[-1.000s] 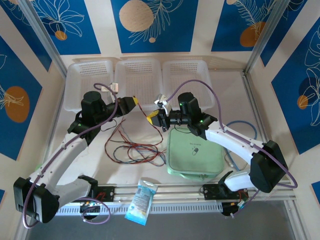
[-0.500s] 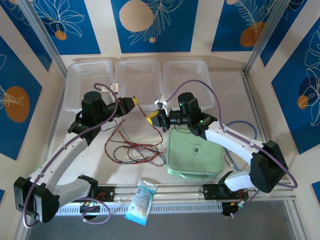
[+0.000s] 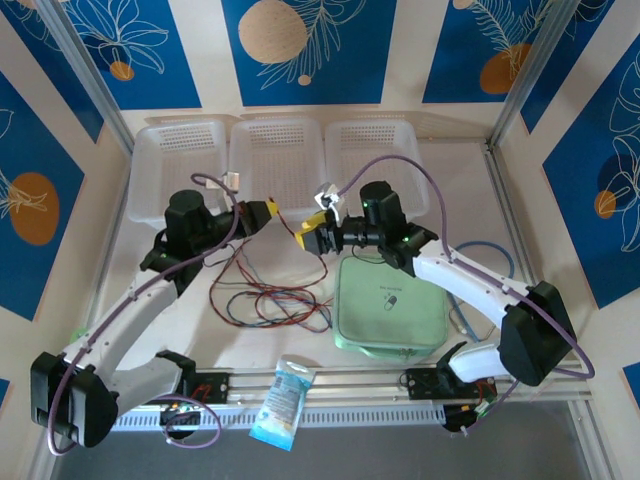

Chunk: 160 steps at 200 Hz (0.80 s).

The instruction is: Untangle the cables

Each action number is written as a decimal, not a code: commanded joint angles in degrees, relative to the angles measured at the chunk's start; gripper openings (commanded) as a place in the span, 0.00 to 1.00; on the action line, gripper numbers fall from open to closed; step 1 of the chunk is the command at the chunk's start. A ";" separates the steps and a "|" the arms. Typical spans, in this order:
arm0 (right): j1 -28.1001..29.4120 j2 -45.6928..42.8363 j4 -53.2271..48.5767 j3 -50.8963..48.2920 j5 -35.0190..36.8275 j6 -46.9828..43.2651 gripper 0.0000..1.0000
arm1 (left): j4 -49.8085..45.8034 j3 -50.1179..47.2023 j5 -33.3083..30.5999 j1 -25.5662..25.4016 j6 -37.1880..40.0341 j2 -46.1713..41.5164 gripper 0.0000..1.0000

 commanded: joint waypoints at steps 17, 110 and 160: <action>-2.90 -2.67 5.70 1.62 -8.42 7.16 0.46 | 20.45 -4.42 10.14 -0.65 -1.61 -0.91 0.00; -4.09 -0.19 10.02 6.20 -14.27 15.38 0.35 | 16.77 -1.49 17.36 -1.51 2.26 1.09 0.00; -2.98 2.35 3.99 11.13 -9.83 20.63 0.30 | 10.82 -0.87 15.29 -1.97 6.64 0.55 0.00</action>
